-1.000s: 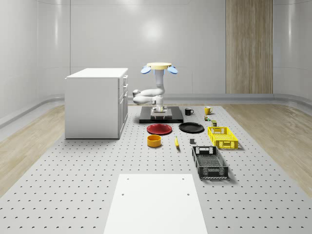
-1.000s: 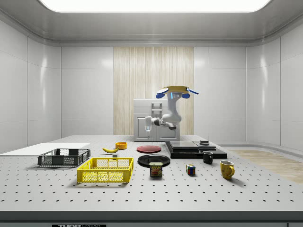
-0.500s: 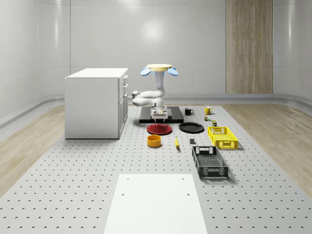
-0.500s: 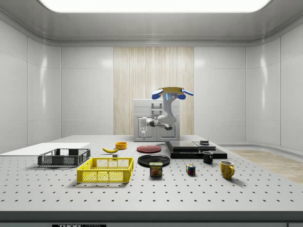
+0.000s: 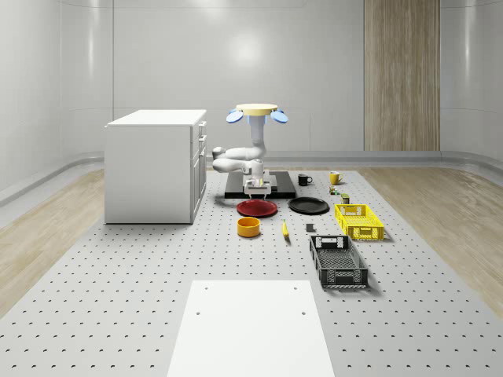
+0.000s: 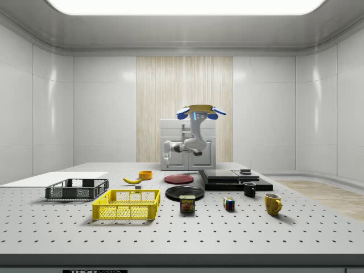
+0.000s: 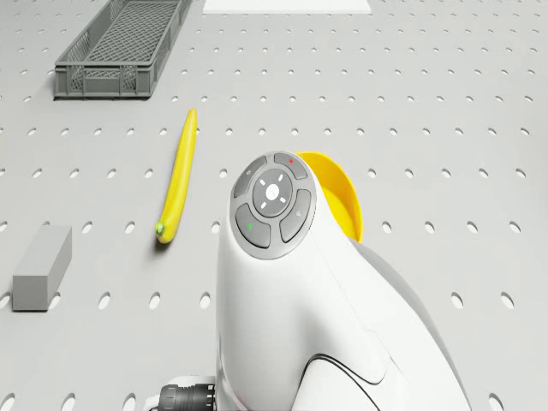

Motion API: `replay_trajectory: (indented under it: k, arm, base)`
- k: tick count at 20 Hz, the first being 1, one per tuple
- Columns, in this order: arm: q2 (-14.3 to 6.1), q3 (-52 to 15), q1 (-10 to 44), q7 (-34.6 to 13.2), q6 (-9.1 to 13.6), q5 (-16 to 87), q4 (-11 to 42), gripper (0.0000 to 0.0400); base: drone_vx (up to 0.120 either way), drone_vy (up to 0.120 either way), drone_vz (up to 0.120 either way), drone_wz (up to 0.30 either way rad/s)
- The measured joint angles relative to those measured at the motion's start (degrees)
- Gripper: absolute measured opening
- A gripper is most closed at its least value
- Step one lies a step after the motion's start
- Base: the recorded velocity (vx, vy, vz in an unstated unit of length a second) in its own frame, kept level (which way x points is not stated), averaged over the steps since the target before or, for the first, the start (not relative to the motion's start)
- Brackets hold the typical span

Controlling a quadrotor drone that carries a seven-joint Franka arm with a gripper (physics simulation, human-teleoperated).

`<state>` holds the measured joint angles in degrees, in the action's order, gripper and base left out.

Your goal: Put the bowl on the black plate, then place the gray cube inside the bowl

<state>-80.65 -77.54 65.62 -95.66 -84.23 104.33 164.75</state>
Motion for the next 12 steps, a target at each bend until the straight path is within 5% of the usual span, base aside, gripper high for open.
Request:
replay_trajectory:
  k: [12]
  arm:
    - [-1.67, -0.30, 0.39, -0.34, -1.56, -0.71, -0.08, 0.0400]
  base:
    - [0.120, 0.000, 0.000, 0.000]
